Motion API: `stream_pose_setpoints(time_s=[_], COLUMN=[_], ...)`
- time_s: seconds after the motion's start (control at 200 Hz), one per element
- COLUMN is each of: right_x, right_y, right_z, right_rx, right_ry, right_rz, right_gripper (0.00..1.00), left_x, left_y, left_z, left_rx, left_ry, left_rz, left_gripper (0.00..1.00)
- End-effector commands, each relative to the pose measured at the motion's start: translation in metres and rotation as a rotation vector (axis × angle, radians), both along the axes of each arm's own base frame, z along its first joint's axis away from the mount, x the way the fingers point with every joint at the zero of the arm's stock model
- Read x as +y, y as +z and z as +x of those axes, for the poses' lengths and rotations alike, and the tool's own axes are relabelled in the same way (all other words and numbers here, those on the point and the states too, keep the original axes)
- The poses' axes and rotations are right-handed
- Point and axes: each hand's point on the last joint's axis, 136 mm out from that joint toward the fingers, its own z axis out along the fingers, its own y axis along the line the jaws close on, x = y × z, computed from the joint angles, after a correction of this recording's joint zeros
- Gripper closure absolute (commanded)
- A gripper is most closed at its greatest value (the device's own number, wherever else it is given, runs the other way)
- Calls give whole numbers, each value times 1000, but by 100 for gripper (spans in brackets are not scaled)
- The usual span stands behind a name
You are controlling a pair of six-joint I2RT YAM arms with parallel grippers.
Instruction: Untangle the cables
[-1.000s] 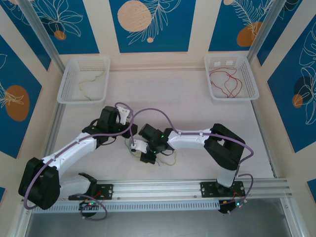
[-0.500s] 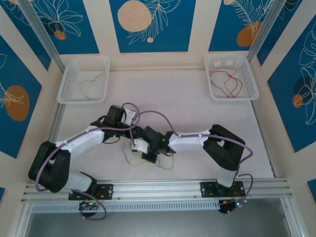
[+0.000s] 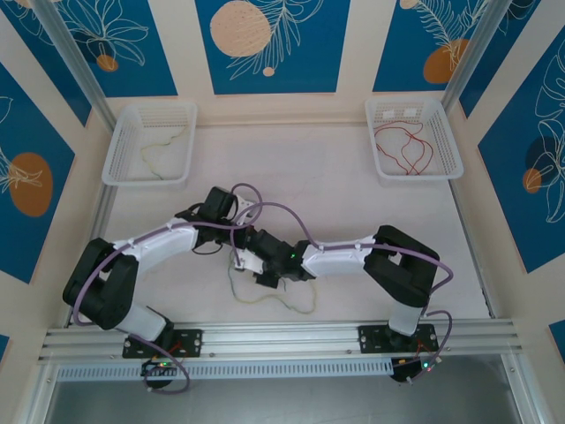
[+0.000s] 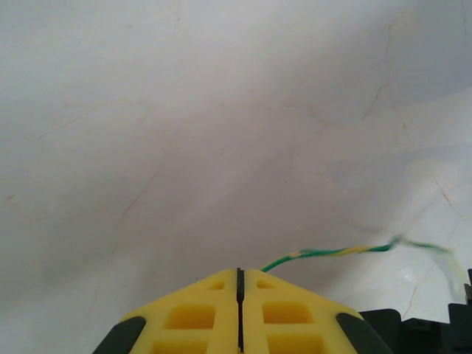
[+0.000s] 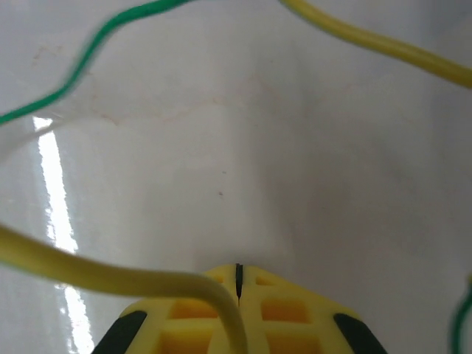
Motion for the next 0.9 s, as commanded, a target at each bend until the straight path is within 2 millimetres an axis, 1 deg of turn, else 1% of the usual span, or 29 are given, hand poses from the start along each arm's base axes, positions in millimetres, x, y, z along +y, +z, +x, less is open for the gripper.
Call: stream_pose_setpoints(time_s=[0.0, 0.09, 0.145, 0.16, 0.19, 0.265, 0.295, 0.365, 0.39, 0.455, 0.46, 0.465, 0.48, 0.485, 0.5, 0.57, 0.655, 0.74, 0.82, 0.86, 0.895], right_x=[-5, -11, -17, -17, -20, -22, -24, -28, -29, -33, -34, -34, -36, -37, -38, -48, -61, -81, -101, -111, -118], right_y=[36, 46, 50, 51, 53, 62, 65, 78, 83, 94, 95, 96, 98, 100, 103, 118, 146, 182, 209, 217, 220], right_z=[35, 40, 44, 43, 45, 44, 42, 39, 37, 34, 34, 34, 35, 35, 35, 37, 38, 41, 43, 43, 44], right_rx=[-169, -208, -218, -218, -223, -245, -246, -255, -249, -246, -248, -249, -256, -258, -265, -300, -347, -412, -437, -436, -425], right_ry=[-127, -159, -185, -188, -201, -209, -208, -215, -212, -212, -214, -215, -222, -223, -227, -255, -296, -367, -428, -456, -471], right_rz=[81, 104, 117, 119, 129, 184, 204, 264, 290, 338, 342, 344, 352, 356, 366, 410, 488, 591, 683, 722, 747], right_gripper=[100, 100, 100, 98, 87, 68, 64, 58, 54, 51, 49, 45, 26, 22, 18, 17, 17, 17, 17, 17, 18], left_x=[3, 7, 13, 15, 17, 25, 29, 35, 37, 40, 40, 41, 42, 42, 42, 44, 45, 52, 66, 77, 88], left_y=[10, 20, 24, 24, 26, 29, 29, 30, 30, 32, 32, 33, 34, 33, 35, 44, 61, 82, 105, 118, 130], left_z=[-10, -4, 3, 5, 9, 19, 23, 30, 33, 38, 39, 39, 41, 41, 42, 49, 56, 64, 74, 81, 87], left_rx=[11, -21, -41, -44, -56, -78, -80, -75, -72, -66, -67, -67, -67, -65, -68, -77, -98, -135, -192, -229, -266], left_ry=[-24, 12, 58, 74, 95, 160, 185, 231, 244, 278, 279, 282, 290, 294, 300, 333, 366, 427, 496, 544, 584], left_rz=[25, 26, 35, 35, 29, 23, 23, 23, 22, 15, 13, 12, 9, 8, 5, -20, -54, -68, -62, -48, -24], left_gripper=[100, 100, 100, 100, 100, 100, 100, 100, 100, 100, 100, 100, 100, 100, 100, 100, 100, 100, 100, 100, 100])
